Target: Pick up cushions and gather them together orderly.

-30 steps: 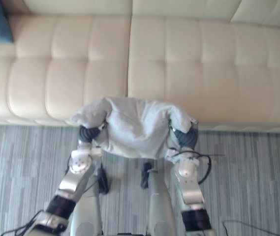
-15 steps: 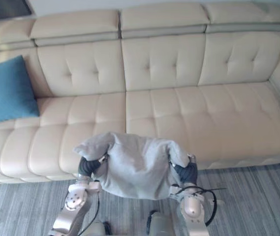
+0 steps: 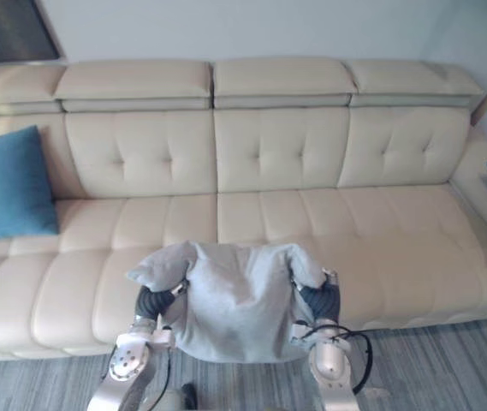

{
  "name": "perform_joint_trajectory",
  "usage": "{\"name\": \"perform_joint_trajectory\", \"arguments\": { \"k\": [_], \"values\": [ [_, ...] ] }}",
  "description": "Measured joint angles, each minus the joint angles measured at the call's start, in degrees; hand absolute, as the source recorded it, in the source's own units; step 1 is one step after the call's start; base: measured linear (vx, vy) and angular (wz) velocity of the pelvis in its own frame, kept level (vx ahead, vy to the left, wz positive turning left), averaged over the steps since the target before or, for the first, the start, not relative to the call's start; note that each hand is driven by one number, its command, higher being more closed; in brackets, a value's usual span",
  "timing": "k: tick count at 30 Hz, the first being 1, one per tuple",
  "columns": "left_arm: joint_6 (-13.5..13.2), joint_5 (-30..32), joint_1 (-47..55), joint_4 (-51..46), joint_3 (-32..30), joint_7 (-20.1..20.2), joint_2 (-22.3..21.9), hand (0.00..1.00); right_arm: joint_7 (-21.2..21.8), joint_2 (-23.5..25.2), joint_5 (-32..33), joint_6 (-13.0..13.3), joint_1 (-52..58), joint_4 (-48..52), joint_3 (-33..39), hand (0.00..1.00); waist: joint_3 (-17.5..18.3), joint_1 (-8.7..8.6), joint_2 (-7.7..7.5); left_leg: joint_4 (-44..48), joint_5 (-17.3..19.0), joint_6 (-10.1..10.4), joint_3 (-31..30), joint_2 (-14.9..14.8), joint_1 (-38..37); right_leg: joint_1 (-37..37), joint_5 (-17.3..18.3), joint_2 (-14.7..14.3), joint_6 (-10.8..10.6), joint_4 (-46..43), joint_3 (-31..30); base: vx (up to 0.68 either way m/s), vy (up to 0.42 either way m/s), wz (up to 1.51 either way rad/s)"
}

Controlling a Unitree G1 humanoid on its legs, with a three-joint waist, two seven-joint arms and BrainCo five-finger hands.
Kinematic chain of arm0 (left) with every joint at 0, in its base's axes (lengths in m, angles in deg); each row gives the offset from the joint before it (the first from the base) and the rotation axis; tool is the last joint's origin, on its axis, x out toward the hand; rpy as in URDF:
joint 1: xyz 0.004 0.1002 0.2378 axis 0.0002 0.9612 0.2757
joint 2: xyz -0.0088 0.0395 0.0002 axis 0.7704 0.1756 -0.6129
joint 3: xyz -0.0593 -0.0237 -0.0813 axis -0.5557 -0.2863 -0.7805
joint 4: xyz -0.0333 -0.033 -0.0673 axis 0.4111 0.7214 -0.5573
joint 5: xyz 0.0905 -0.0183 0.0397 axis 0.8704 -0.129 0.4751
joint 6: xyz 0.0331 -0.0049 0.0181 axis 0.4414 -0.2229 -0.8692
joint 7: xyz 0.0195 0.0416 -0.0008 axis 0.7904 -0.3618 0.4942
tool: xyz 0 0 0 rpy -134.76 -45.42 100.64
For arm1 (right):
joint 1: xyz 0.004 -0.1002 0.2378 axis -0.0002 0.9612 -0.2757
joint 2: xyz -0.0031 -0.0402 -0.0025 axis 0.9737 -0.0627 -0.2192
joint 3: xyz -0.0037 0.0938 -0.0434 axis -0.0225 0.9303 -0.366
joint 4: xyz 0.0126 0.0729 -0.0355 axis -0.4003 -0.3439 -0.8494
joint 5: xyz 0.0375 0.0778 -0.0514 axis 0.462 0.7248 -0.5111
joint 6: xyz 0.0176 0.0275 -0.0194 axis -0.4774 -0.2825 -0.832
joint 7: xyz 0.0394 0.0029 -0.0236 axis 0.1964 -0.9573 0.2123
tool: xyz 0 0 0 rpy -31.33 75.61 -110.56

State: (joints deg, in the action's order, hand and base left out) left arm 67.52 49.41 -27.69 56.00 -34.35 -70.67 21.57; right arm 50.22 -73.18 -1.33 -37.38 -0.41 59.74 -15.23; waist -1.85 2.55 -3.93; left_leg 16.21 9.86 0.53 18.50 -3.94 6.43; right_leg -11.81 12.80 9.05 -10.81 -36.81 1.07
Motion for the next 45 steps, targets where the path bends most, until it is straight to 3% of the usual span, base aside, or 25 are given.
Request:
{"name": "perform_joint_trajectory", "arguments": {
  "k": [1, 2, 4, 6, 7, 8, 9, 11, 12, 20, 25, 28, 36, 42, 45],
  "values": [
    [0.0, 0.0, -0.1, 0.6, 0.0, 0.0, 0.6, 1.00, 0.1, 0.0, 0.0, 0.0, -1.1, -2.6, 0.0, 1.00, -0.2, -0.40, 0.15, -1.9, 0.0, 0.0, 0.1, 0.1, -2.8, -2.3, -1.5, 1.2, -0.3, -6.0, 1.5, 0.22, 0.047, -0.20],
    [0.0, 0.0, -0.1, 1.2, 0.1, 0.0, 1.3, 1.00, 0.1, 0.1, -0.1, -0.1, -2.1, -5.5, -0.1, 1.00, -0.3, -0.95, 0.33, -3.5, 0.0, 0.0, 0.2, 0.1, -5.3, -4.1, -0.7, 2.6, 1.8, -11.4, 3.8, 0.22, 0.022, -0.09],
    [0.0, 0.0, -0.5, 1.9, 0.1, 0.0, 1.8, 1.00, 0.2, -0.2, -1.2, -0.5, -3.2, -8.3, -0.4, 1.00, -0.3, -1.82, 0.41, -5.2, 0.0, 0.0, 0.2, -0.2, -7.7, -7.2, 1.6, 4.6, 5.7, -13.2, 7.1, 0.21, -0.079, 0.03],
    [0.0, 0.0, -1.3, 2.4, 0.1, 0.0, 2.3, 1.00, 0.5, -0.4, -2.2, -0.9, -4.3, -9.4, -0.6, 1.00, -0.2, -2.17, 0.12, -4.9, 0.0, 0.1, -0.5, -0.8, -7.7, -8.8, 0.9, 3.7, 7.3, -2.2, 7.3, 0.18, -0.184, 0.12],
    [0.0, 0.0, -1.6, 2.9, 0.0, 0.0, 2.6, 1.00, 0.6, -0.4, -2.2, -0.9, -4.5, -9.4, -0.6, 1.00, 0.1, -2.26, -0.89, -4.6, 0.1, 0.4, -0.7, -0.4, -7.6, -8.0, -3.1, 3.2, 8.1, 4.6, 6.2, 0.14, -0.179, 0.17],
    [0.0, 0.0, -2.1, 3.5, 0.1, 0.1, 3.0, 1.00, 0.6, -0.3, -2.2, -0.9, -4.8, -9.4, -0.6, 1.00, 0.0, -2.69, -1.49, -4.0, 0.5, 1.3, -1.8, 0.7, -7.4, -6.7, -6.3, 2.6, 7.7, 11.4, 3.9, 0.20, -0.245, -0.04],
    [0.3, 0.0, -3.2, 6.0, 0.1, 0.3, 1.2, 1.00, 0.7, -2.8, -2.3, -0.9, -6.8, -11.4, -0.6, 1.00, -0.5, -2.53, 2.12, -4.1, 1.2, 2.4, -3.7, -1.9, -7.0, -3.9, -7.8, -0.6, 8.1, 16.4, 3.6, 0.15, -0.183, -0.21],
    [0.3, 0.2, -3.8, 6.5, 1.0, 1.2, 0.7, 1.00, 0.7, -4.8, -2.3, -1.4, -8.0, -12.2, 0.2, 1.00, -0.9, -2.22, 4.62, -5.5, 1.3, 2.7, -6.3, -3.5, -7.5, -2.2, -9.1, -3.0, 8.9, 20.3, 4.4, 0.11, -0.143, -0.27],
    [0.3, 0.3, -4.4, 6.7, 1.6, 1.3, 0.4, 1.00, 0.6, -5.0, -2.2, -1.5, -7.8, -12.2, 0.7, 1.00, -0.9, -2.53, 4.86, -6.4, 0.6, 2.8, -7.2, -3.8, -8.2, -1.4, -9.1, -3.5, 8.9, 20.8, 4.7, 0.08, -0.103, 0.00],
    [0.3, 0.7, -7.6, 6.7, 1.6, 0.2, -0.3, 1.00, 0.6, -4.2, -2.2, -1.5, -8.3, -9.0, 2.4, 1.00, -1.1, -1.99, 4.23, -10.1, -1.6, 4.9, -10.9, -4.2, -8.1, 3.4, -13.3, -4.2, 8.7, 30.0, 8.2, -0.02, -0.007, 0.27],
    [0.3, 1.2, -14.9, 7.1, -0.4, -3.6, 0.3, 1.00, -0.7, -4.3, -2.2, -1.7, -15.1, -9.4, 2.1, 1.00, -1.0, -0.87, 4.07, -11.3, -3.7, 4.6, -12.9, -2.3, -4.6, 4.9, -19.3, -3.0, 8.5, 39.0, 9.8, -0.08, 0.047, 0.21],
    [0.3, 1.3, -21.0, 8.7, -1.4, -5.9, 1.0, 1.00, -2.2, -4.3, -2.2, -1.8, -22.4, -12.4, 1.9, 1.00, -2.2, -0.33, 3.77, -11.7, -4.8, 4.8, -13.6, -2.1, -3.1, 4.5, -21.1, -2.8, 8.8, 40.8, 10.5, -0.10, -0.019, 0.18],
    [0.3, 1.2, -43.5, 14.2, -5.8, -15.0, 3.7, 1.00, -8.7, -5.4, -1.9, -2.2, -45.2, -13.7, 1.5, 1.00, -7.9, 0.88, 3.34, -8.1, -7.5, 6.6, -14.4, -2.5, 11.0, -11.4, -21.5, -1.9, 10.3, 33.2, 11.0, -0.12, -0.047, 0.05],
    [0.1, 1.2, -53.9, 20.0, -7.0, -16.8, 5.4, 1.00, -11.5, -7.3, -0.4, -2.1, -56.2, -18.3, 1.8, 1.00, -9.9, 0.57, 3.58, -8.2, -8.7, 6.8, -14.5, -2.2, 15.7, -16.8, -21.5, -1.4, 10.3, 31.5, 11.0, -0.02, -0.008, 0.03],
    [0.0, 1.1, -61.8, 25.0, -7.5, -16.7, 7.6, 1.00, -11.9, -9.3, 1.1, -2.1, -64.5, -24.3, 1.9, 1.00, -13.2, 0.43, 3.65, -9.7, -10.6, 6.9, -15.1, -1.7, 18.7, -20.5, -22.0, -1.0, 10.9, 31.1, 11.1, -0.04, -0.027, 0.12]
  ]
}}
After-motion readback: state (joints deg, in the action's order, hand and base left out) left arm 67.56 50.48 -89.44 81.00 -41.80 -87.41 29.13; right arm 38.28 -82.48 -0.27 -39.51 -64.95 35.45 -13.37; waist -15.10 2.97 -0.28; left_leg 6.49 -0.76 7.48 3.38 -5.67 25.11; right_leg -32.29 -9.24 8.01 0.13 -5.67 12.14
